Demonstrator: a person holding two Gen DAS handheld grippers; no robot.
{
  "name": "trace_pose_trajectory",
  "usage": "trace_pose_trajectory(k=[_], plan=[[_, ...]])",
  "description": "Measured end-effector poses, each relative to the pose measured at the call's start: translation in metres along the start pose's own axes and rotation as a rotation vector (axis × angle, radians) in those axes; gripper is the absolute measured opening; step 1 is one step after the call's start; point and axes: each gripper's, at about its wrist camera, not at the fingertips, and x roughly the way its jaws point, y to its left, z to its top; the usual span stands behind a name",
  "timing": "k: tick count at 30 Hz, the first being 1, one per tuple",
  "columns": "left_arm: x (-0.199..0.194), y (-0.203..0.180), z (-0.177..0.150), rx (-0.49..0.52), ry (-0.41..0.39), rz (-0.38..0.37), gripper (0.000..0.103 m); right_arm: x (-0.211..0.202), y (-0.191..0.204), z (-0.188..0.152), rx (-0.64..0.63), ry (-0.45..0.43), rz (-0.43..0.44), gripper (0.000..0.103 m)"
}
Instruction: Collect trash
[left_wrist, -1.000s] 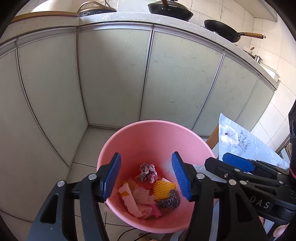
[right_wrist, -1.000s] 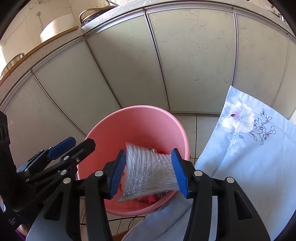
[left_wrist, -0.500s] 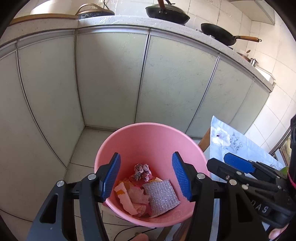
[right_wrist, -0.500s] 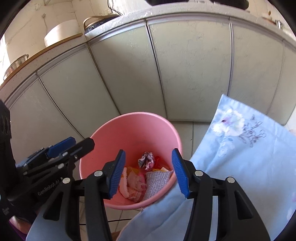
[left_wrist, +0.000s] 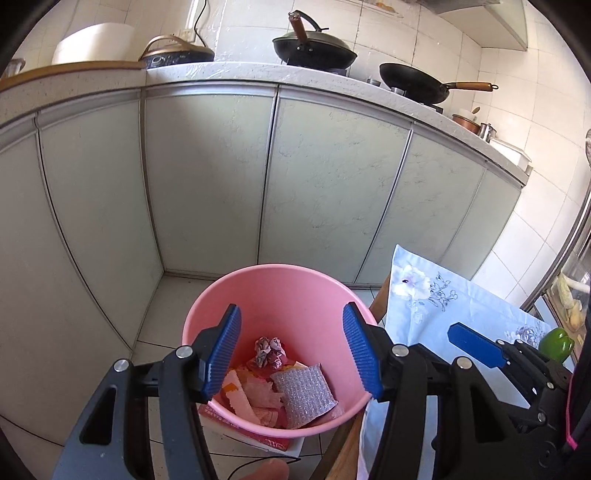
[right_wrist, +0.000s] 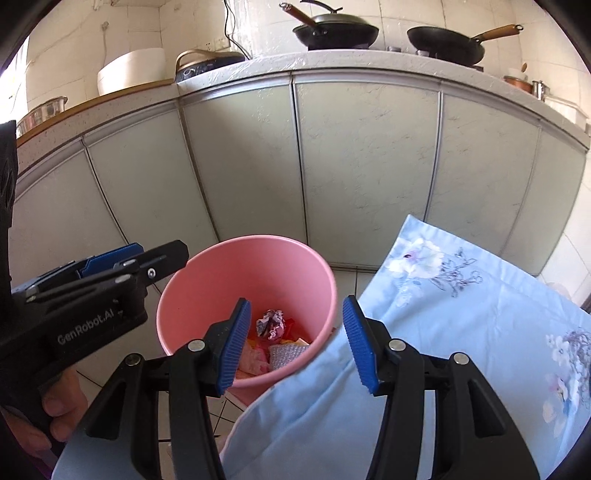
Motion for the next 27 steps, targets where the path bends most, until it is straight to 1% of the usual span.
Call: trace_pose_trajectory(k=[13,18,27], plan=[[-0.014,-0.017,-0.005,0.032,-0.006,0.0,0.055,-0.028,-0.012,-0.013,0.025,-0.042,-0.034,0.053],[-0.018,-0.022,-0.007,0.04,-0.01,0.0,0.054,-0.034,-0.013,-0.013,0.023,-0.061,-0.045,0.053],[-0.025,-0.029,-0.01,0.058,-0.018,-0.003,0.052,-0.04,-0.016,-0.015,0.03,-0.068,-0.051,0.053]])
